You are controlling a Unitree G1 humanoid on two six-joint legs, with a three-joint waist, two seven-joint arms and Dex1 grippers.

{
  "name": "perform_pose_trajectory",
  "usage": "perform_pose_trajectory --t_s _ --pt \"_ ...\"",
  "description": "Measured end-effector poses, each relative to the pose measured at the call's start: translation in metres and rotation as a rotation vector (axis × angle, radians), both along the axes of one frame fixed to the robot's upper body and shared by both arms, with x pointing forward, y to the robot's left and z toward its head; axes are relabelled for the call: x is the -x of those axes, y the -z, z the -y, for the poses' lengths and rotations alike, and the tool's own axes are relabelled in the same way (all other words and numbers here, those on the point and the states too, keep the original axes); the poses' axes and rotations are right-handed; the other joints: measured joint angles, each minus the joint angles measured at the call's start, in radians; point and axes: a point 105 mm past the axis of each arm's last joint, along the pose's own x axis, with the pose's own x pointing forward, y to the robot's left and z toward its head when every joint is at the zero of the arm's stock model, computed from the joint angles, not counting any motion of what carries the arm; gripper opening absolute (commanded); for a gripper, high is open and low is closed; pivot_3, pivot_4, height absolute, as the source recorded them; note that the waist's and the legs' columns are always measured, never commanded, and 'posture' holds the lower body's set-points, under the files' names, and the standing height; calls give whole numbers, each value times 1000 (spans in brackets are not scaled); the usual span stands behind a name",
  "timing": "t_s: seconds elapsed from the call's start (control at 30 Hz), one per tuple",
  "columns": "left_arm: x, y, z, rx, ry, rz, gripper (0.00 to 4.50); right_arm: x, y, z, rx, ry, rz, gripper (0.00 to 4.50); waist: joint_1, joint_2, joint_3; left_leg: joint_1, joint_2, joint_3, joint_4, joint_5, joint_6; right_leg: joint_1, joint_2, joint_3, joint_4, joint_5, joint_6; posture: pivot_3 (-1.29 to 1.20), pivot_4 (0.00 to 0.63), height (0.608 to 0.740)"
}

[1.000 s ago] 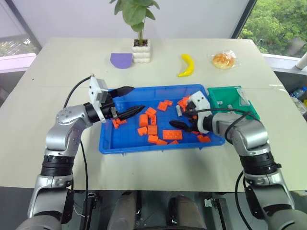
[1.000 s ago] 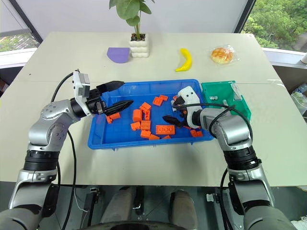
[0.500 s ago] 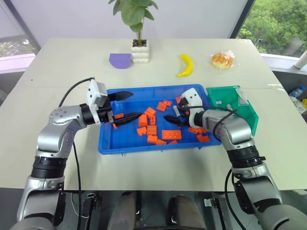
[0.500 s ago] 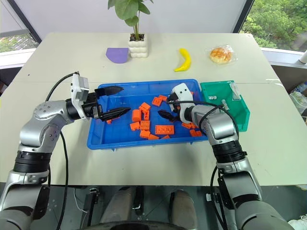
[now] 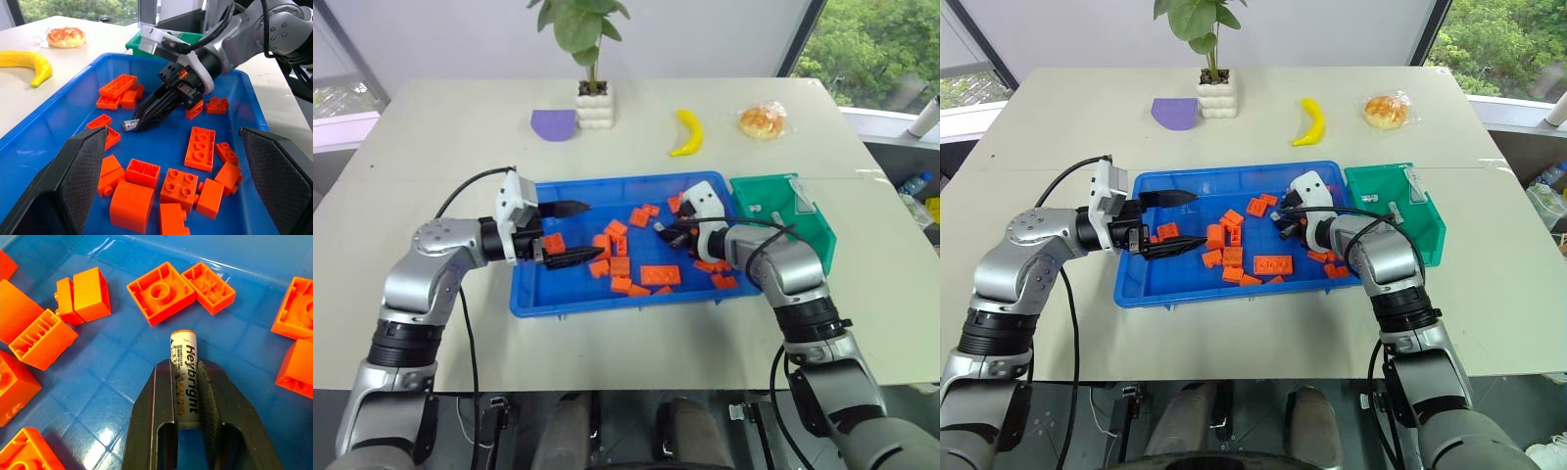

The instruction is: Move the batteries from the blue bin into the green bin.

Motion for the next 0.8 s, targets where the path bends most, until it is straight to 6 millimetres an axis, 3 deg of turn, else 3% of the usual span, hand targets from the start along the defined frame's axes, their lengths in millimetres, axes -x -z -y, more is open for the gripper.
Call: perform_pose_trajectory --t_s 0.1,0.23,0.33,0.63,0.8 --pt "-1 -3 5 45 14 -5 4500 -5 -18 3 28 1 32 63 1 1 1 -1 0 0 0 0 0 -1 0 0 0 0 0 0 150 739" --pt "-2 -5 8 77 31 -12 4500 -13 -98 16 41 18 250 63 1 1 1 -1 0 0 -1 0 0 -2 0 0 0 0 0 0 150 739" --pt "-7 -6 8 94 30 -21 4500 -11 -126 34 65 60 319 63 5 0 0 -1 -1 0 -1 0 0 -1 -1 0 0 0 0 0 150 739" --pt "-19 -9 18 126 75 -23 4500 9 -99 115 162 276 220 63 4 0 0 -1 -1 1 -1 0 0 -1 -2 0 -1 0 0 0 150 739" --pt "-21 -7 22 115 105 -34 4500 16 -91 131 167 330 202 63 -1 0 0 -1 0 2 -1 0 0 -2 -1 0 -1 0 0 0 150 739"
